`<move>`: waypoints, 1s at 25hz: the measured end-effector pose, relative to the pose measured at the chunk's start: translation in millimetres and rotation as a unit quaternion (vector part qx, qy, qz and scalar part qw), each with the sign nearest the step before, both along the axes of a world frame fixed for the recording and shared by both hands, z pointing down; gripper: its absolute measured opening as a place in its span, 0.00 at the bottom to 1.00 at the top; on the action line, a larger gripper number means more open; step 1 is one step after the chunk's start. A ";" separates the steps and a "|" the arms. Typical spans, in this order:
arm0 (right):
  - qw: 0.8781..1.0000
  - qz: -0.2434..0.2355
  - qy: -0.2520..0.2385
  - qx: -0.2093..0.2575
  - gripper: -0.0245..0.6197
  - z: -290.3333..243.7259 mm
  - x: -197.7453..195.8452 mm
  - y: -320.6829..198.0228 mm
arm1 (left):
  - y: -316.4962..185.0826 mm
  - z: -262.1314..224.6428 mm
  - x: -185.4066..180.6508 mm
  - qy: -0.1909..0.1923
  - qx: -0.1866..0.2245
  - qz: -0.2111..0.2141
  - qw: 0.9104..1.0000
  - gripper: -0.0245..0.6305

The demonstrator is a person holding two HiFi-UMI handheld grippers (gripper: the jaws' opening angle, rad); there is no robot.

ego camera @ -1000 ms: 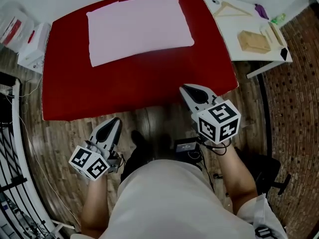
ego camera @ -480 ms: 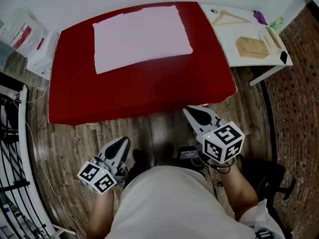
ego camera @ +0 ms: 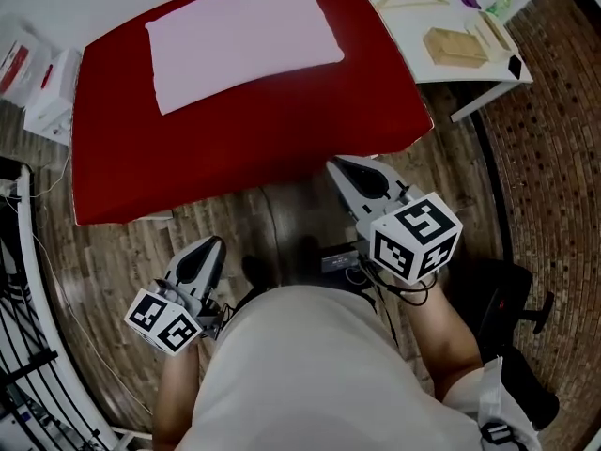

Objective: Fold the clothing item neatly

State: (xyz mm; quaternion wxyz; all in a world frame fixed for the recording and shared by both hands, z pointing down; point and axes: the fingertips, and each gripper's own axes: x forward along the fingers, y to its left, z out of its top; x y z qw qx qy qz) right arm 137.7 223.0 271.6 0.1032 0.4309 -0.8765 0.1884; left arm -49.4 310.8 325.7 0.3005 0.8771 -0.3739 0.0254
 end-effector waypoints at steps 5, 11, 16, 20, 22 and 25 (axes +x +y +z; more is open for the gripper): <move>1.000 0.006 -0.005 -0.008 0.06 -2.7 -16.8 5.6 | 1.9 -2.0 -10.4 0.002 -0.001 0.017 1.000 0.07; 1.000 0.017 -0.005 -0.010 0.06 -4.5 -25.8 7.8 | 5.0 1.8 -15.8 0.004 -0.004 0.032 0.999 0.07; 1.000 0.026 -0.001 -0.010 0.06 -3.9 -28.1 9.2 | 6.3 1.6 -15.2 0.006 -0.003 0.043 0.999 0.07; 1.000 0.027 0.004 -0.008 0.06 -4.6 -30.5 10.2 | 7.2 0.8 -15.0 0.006 -0.003 0.050 0.999 0.06; 1.000 0.028 0.009 -0.004 0.06 -5.7 -30.2 10.6 | 8.1 0.2 -13.7 0.005 -0.005 0.053 0.999 0.07; 1.000 0.029 0.011 0.003 0.06 -7.8 -29.7 10.6 | 9.8 -0.2 -10.7 0.006 -0.004 0.057 0.998 0.06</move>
